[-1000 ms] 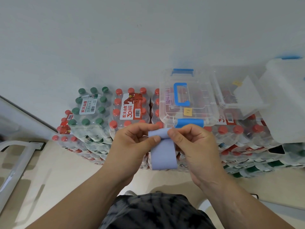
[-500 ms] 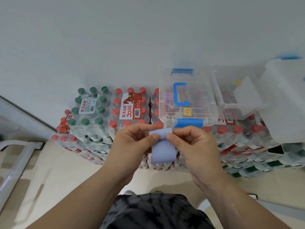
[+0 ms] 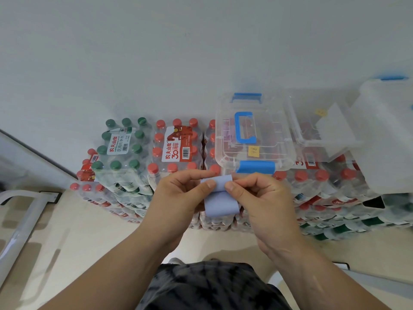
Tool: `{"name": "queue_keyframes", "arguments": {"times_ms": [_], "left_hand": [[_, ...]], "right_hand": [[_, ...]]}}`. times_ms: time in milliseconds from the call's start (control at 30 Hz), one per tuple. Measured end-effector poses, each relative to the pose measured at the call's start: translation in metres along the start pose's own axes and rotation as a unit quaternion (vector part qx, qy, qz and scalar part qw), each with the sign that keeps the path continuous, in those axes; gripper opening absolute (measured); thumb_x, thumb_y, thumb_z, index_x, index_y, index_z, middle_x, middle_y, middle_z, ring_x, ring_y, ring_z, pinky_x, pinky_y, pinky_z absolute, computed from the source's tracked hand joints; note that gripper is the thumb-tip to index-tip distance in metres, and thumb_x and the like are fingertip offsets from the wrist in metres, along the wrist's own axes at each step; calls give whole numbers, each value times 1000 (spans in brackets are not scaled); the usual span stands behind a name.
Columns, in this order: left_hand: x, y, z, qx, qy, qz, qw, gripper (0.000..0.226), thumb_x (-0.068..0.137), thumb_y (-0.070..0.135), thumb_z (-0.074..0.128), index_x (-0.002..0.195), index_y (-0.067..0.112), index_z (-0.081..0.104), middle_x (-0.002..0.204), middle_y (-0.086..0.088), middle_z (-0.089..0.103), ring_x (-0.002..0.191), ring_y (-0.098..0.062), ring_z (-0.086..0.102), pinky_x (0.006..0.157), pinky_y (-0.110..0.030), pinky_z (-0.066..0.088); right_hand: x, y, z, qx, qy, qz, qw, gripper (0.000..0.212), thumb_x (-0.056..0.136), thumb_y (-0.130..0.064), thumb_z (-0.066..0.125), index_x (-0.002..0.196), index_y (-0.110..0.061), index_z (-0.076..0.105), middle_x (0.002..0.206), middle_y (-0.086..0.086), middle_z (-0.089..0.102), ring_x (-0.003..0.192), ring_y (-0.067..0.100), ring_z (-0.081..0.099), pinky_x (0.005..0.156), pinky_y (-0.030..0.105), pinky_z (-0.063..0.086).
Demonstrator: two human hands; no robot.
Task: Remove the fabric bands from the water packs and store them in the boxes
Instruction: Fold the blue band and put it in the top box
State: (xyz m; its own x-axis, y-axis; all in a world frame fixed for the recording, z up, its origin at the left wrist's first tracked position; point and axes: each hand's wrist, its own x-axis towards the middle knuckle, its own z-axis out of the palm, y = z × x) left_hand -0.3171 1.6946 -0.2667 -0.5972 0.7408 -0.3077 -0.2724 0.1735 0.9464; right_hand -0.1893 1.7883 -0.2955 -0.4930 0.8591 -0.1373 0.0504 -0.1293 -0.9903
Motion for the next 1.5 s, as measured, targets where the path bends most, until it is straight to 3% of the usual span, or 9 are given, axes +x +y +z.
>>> {"name": "queue_keyframes", "arguments": {"times_ms": [167,400,533,700,900,1100,1233,1333,1500], "left_hand": [[0,3,1,9,-3,31,999,23,82,1,72,84,22,80,88,-10,77,81,-23,74,68,-29,58],[1,6,-2,-1,-20,30,999,28,78,-9,72,79,18,79,86,-6,78,77,-17,72,68,-24,56],[0,8,-4,-14,-38,21,999,16,72,16,72,86,17,80,90,-8,77,82,-22,73,71,-30,58],[1,9,-2,-22,-23,0,999,13,80,16,69,86,21,80,90,-13,76,81,-28,73,67,-35,58],[7,15,-4,-8,-9,36,999,27,84,-1,69,81,23,81,89,-12,77,85,-27,74,77,-38,60],[18,20,-8,-3,-31,29,999,15,66,11,77,79,18,81,84,-12,78,79,-24,74,76,-34,60],[30,26,-7,-26,-79,5,997,17,65,13,74,81,13,81,90,-15,77,82,-25,74,71,-26,58],[39,31,-5,-11,-114,4,993,18,68,13,73,83,15,81,90,-12,77,78,-20,73,68,-24,57],[59,38,-4,17,-173,13,985,40,75,-14,72,98,17,78,85,-6,75,75,-20,74,63,-22,56]], "right_hand": [[0,-5,0,32,12,6,999,11,66,-39,77,72,-31,78,83,0,78,81,17,75,75,36,61],[-1,-10,0,56,1,11,998,19,84,-2,76,91,-19,70,86,-2,79,83,13,77,73,23,61],[0,-10,-1,54,3,4,999,19,84,-2,76,90,-19,71,87,-2,79,84,13,76,75,23,60],[1,-11,0,32,0,-2,999,18,83,-2,77,88,-18,71,87,-4,79,82,10,75,73,20,58],[5,-18,3,58,-10,28,998,17,85,-10,76,99,-13,68,92,8,80,89,25,78,84,40,62],[9,-18,7,16,13,23,1000,13,86,-11,77,76,-10,70,83,15,77,84,34,76,85,51,62],[17,-21,3,15,48,17,999,19,84,-9,78,69,-16,70,73,7,75,69,25,71,70,37,61],[23,-26,1,70,60,31,995,12,85,-2,75,83,-11,68,74,2,77,68,10,72,62,19,55],[35,-32,9,144,108,74,981,30,81,-6,78,107,-10,64,90,15,79,88,30,78,79,41,62]]}}
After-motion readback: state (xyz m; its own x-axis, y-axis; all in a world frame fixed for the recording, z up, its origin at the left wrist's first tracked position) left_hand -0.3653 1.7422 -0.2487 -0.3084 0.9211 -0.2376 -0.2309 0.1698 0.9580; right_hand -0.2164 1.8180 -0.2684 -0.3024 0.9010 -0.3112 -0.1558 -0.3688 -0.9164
